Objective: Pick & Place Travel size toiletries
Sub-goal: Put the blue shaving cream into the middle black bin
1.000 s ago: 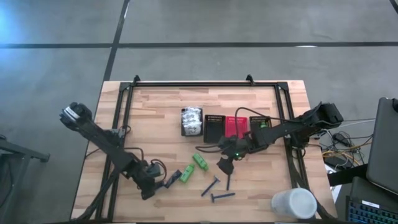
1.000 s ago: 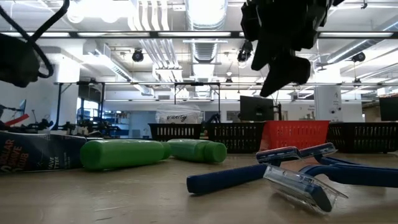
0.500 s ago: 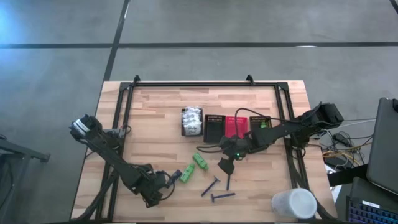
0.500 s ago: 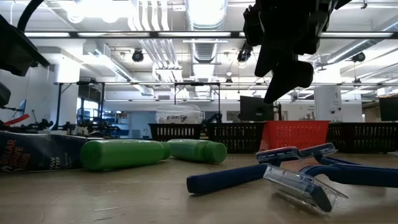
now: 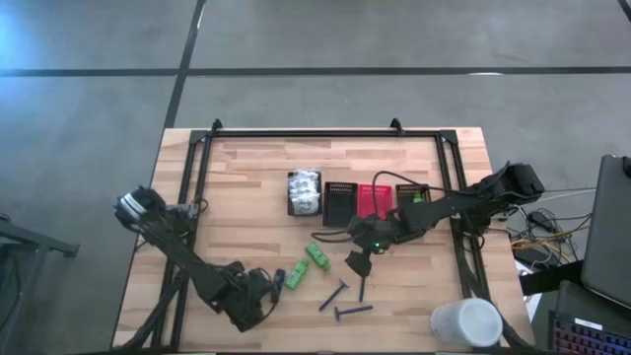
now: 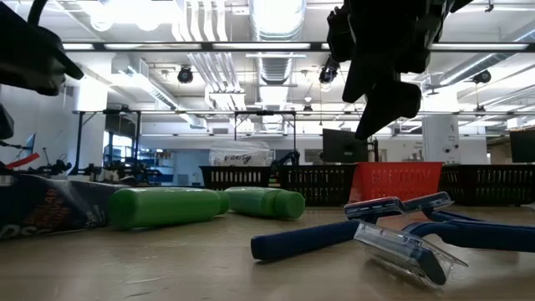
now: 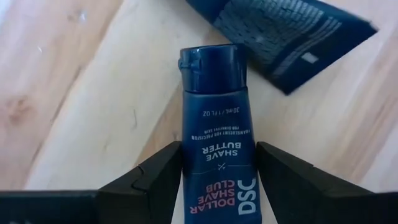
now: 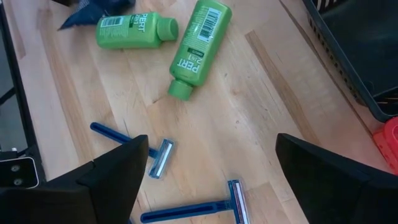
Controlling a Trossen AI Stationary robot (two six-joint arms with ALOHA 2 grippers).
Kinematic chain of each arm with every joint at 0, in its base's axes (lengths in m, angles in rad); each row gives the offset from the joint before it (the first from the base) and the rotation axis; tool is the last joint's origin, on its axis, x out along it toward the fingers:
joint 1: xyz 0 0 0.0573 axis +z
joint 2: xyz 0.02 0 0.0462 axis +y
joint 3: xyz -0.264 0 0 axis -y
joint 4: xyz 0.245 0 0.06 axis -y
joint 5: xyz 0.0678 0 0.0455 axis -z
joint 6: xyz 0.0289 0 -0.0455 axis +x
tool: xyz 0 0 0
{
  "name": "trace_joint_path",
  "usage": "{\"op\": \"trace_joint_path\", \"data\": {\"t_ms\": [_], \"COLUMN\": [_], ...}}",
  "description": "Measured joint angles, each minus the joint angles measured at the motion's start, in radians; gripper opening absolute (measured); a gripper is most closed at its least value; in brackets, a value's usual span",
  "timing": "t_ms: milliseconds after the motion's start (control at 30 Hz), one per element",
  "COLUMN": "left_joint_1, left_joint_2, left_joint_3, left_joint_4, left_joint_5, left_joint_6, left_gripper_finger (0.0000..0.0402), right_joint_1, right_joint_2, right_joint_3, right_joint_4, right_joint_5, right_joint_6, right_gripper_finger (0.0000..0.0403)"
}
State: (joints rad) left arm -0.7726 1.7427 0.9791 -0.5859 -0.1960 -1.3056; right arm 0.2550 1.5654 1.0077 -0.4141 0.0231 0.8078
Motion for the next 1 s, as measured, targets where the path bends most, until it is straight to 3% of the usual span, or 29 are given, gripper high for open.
{"op": "trace_joint_path", "data": {"t_ms": [400, 733, 1000], "left_joint_1": [-0.019, -0.017, -0.007], "left_joint_2": [0.004, -0.015, -0.151], "left_joint_3": [0.000, 0.000, -0.013], "left_joint_4": [-0.006, -0.024, -0.056], "left_joint_5": [-0.155, -0.199, -0.220], "left_joint_6": [0.003, 0.055, 0.075], "left_gripper_finger": [0.0208, 0.0135, 0.0111], "right_joint_1": [0.000, 0.015, 0.070], "right_joint_2": [0.000, -0.006, -0.047], "right_joint_3": [0.000, 0.001, 0.044], "right_joint_4": [0.000, 0.000, -0.008], "right_joint_5": [0.000, 0.003, 0.070], "right_joint_6": [0.002, 0.001, -0.023], "right_gripper_finger": [0.0320, 0.0290, 0.0267]}}
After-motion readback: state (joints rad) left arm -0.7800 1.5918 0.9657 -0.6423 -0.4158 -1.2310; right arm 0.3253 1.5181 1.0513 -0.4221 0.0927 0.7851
